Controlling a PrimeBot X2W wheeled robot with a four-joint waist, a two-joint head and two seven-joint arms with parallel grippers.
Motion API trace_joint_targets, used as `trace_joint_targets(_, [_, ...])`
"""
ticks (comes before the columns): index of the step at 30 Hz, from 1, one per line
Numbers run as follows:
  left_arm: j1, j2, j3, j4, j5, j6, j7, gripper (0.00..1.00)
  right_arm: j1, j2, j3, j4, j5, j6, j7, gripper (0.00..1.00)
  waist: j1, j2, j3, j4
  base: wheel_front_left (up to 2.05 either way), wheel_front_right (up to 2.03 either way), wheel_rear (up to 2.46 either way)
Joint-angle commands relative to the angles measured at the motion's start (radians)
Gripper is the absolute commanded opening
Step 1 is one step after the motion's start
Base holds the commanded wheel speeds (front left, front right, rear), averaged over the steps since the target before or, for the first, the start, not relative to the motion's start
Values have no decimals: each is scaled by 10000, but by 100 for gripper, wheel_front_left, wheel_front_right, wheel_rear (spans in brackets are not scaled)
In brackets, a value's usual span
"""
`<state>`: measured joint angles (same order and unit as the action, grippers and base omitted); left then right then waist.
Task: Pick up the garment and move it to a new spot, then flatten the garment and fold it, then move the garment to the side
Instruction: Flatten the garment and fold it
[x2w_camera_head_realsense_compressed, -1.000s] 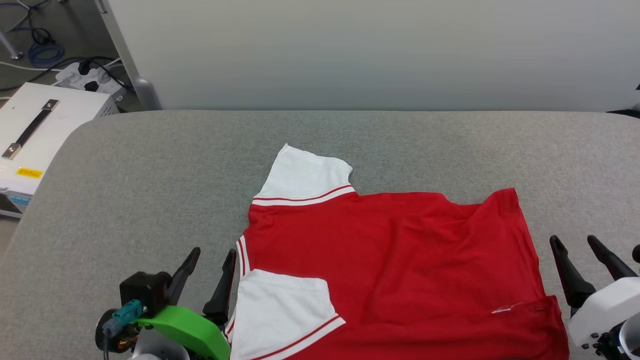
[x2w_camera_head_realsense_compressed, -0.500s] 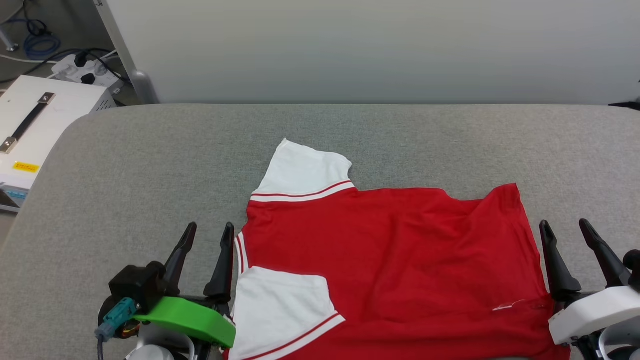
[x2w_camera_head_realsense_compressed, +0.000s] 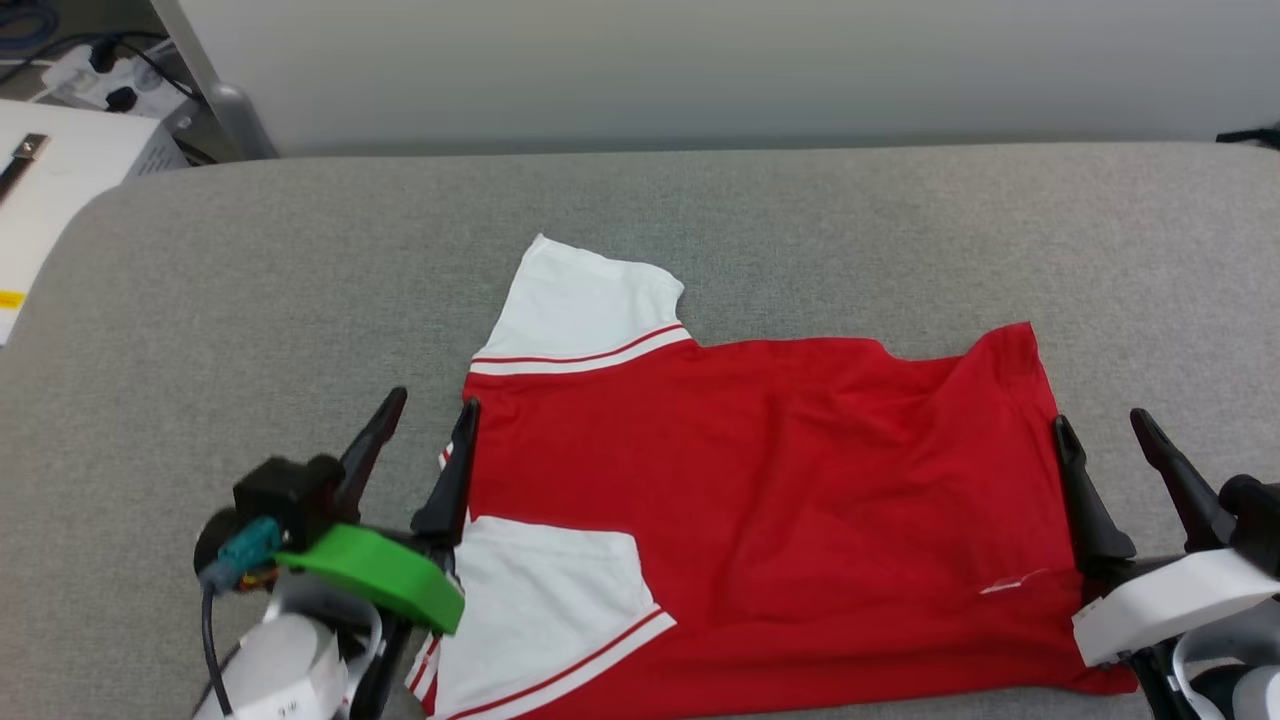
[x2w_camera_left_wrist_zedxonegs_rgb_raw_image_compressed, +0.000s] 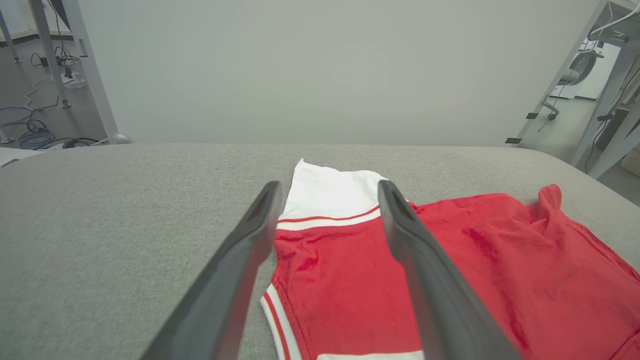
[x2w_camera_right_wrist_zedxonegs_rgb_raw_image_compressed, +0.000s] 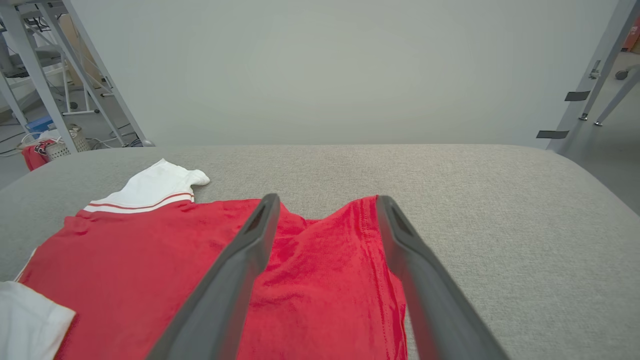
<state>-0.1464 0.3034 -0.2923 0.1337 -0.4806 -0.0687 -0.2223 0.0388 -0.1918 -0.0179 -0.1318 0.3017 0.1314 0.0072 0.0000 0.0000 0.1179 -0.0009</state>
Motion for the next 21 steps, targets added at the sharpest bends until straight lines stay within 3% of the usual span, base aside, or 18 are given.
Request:
trace_joint_targets(1, [-656, 214, -77, 102, 56, -146, 314, 100, -285, 3, 96, -107, -81, -7, -30, 100, 0, 0, 692, -363, 0, 0, 0])
trace_joint_targets(10, [-4172, 1201, -805, 933, -439, -565, 3242, 100, -1124, 110, 571, -413, -258, -7, -96, 100, 0, 0, 2196, -1181, 0, 0, 0])
trace_joint_targets(21, [-8253, 2615, -2326, 2907, -2446, -617, 7623, 100, -1988, 521, 1064, -495, -381, -7, -349, 100, 0, 0, 3554, -2311, 0, 0, 0])
